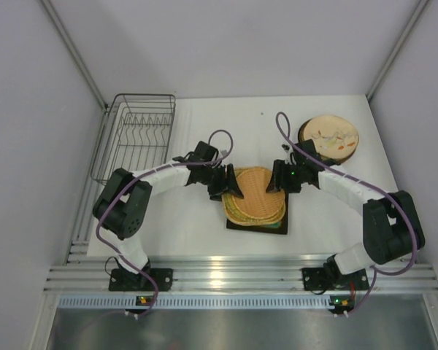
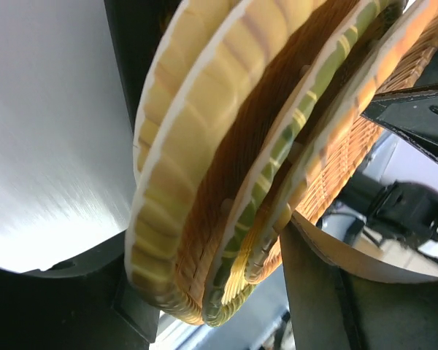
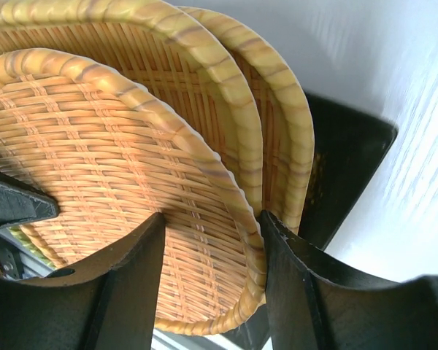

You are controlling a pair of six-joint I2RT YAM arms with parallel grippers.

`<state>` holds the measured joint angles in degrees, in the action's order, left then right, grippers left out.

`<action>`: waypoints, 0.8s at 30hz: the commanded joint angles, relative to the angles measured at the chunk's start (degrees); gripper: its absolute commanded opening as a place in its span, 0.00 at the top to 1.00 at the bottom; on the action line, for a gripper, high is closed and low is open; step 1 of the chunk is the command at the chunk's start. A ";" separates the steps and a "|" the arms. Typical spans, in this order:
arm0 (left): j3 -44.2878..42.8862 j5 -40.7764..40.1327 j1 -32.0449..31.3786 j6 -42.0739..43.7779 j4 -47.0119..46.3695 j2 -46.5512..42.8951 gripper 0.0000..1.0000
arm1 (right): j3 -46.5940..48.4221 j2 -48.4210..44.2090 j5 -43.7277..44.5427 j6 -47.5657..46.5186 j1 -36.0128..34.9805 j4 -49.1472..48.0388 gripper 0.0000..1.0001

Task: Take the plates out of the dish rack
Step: Move the dish rack

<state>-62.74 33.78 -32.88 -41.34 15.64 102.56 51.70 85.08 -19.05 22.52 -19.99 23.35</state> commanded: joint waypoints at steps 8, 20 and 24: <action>-2.20 5.69 -6.67 1.96 -5.09 2.20 1.00 | -0.38 -4.92 -5.65 3.14 -6.99 -1.56 0.67; -15.47 -13.30 -6.32 10.23 9.50 5.36 0.38 | 3.05 -6.06 6.83 2.79 -6.99 4.16 0.53; -16.27 -13.13 -6.32 10.93 10.90 5.89 0.21 | 2.26 -6.85 7.44 2.70 -6.99 4.68 0.51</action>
<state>-75.72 24.21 -36.82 -32.12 29.93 107.83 52.62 79.72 -8.97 24.03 -24.34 29.74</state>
